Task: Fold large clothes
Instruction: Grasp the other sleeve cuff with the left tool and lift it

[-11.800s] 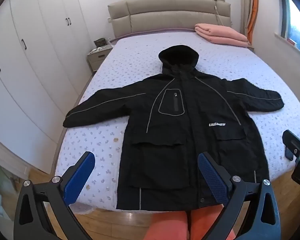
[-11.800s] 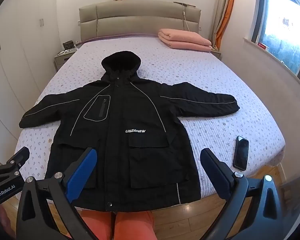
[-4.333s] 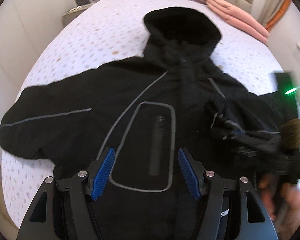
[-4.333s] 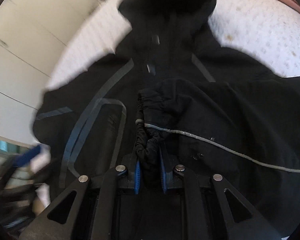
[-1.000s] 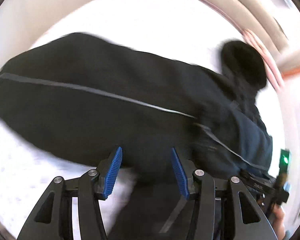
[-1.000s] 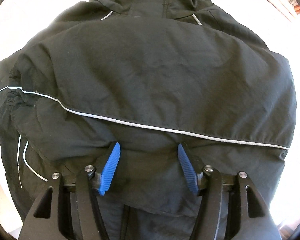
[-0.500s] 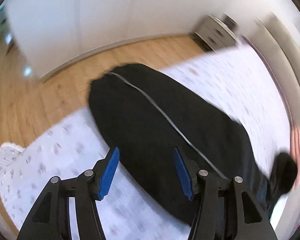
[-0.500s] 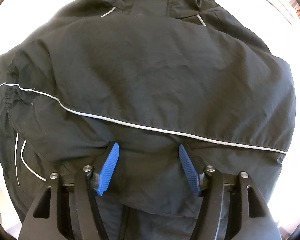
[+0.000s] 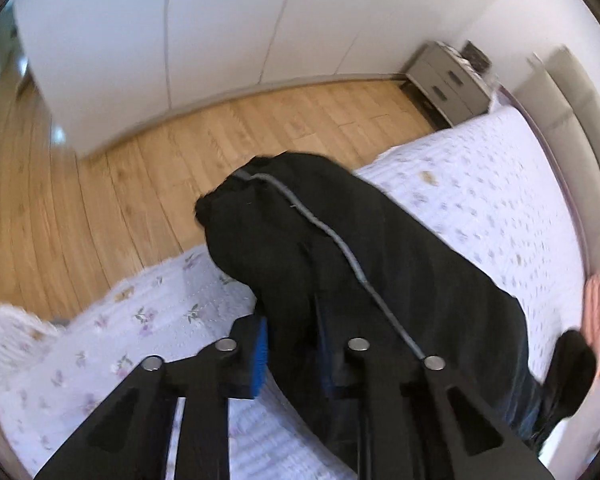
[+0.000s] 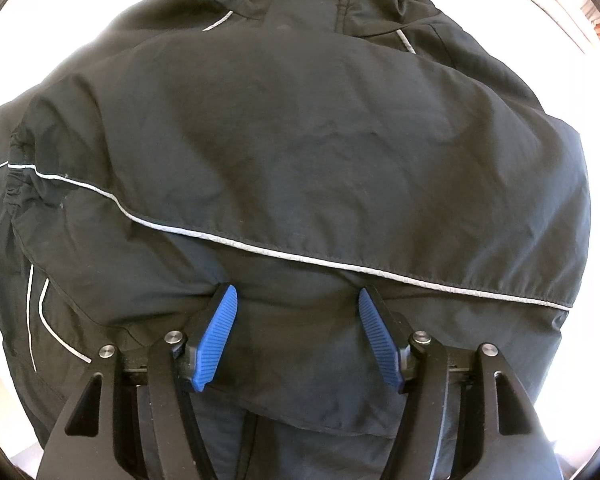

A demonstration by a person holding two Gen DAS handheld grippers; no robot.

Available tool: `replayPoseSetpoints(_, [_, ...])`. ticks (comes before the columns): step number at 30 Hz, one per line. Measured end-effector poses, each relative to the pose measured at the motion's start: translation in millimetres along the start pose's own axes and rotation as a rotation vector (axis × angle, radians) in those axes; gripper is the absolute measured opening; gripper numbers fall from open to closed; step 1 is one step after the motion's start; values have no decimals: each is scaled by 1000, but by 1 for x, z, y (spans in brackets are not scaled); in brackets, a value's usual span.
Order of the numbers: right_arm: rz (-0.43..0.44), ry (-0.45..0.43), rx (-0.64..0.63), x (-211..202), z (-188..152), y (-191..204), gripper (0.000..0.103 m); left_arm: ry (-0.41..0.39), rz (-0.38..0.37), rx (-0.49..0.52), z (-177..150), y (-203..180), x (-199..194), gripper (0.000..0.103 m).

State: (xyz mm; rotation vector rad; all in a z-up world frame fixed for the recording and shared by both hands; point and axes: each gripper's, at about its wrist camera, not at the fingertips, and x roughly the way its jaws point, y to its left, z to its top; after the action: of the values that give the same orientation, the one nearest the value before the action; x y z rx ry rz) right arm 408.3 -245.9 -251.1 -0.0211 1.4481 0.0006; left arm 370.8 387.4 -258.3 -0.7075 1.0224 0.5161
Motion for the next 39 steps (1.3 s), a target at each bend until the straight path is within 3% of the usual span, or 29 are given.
replayPoseSetpoints(2, [1, 0, -1, 0, 0, 0, 67, -63, -1, 85, -6, -22, -29, 17])
replayPoseSetpoints(6, [5, -3, -2, 0, 0, -2, 67, -159, -71, 258, -36, -79, -89, 16])
replayPoseSetpoints(11, [17, -21, -10, 0, -4, -4, 68, -255, -128, 542, -107, -168, -147, 16])
replayPoseSetpoints(15, [59, -26, -1, -4, -5, -11, 70, -237, -186, 764, -183, -232, -160, 15])
replayPoseSetpoints(19, [197, -26, 79, -20, -13, -36, 69, -186, -245, 986, -265, -280, -159, 15])
replayPoseSetpoints(21, [226, -38, 98, -28, -20, -48, 69, -152, -284, 1087, -310, -300, -155, 15])
replayPoseSetpoints(24, [231, -57, 101, -38, -33, -66, 69, -150, -271, 1219, -365, -319, -143, 15])
replayPoseSetpoints(28, [261, -58, 113, -38, -50, -86, 69, -58, -214, 1270, -399, -329, -94, 25])
replayPoseSetpoints(30, [269, -59, 105, -39, -53, -91, 69, 41, -249, 1249, -401, -326, -81, 48])
replayPoseSetpoints(33, [330, -82, 105, -46, -54, -95, 69, 146, -351, 1218, -405, -323, -90, 73])
replayPoseSetpoints(39, [537, -133, 109, -69, -35, -87, 75, 206, -340, 1186, -405, -309, -101, 75])
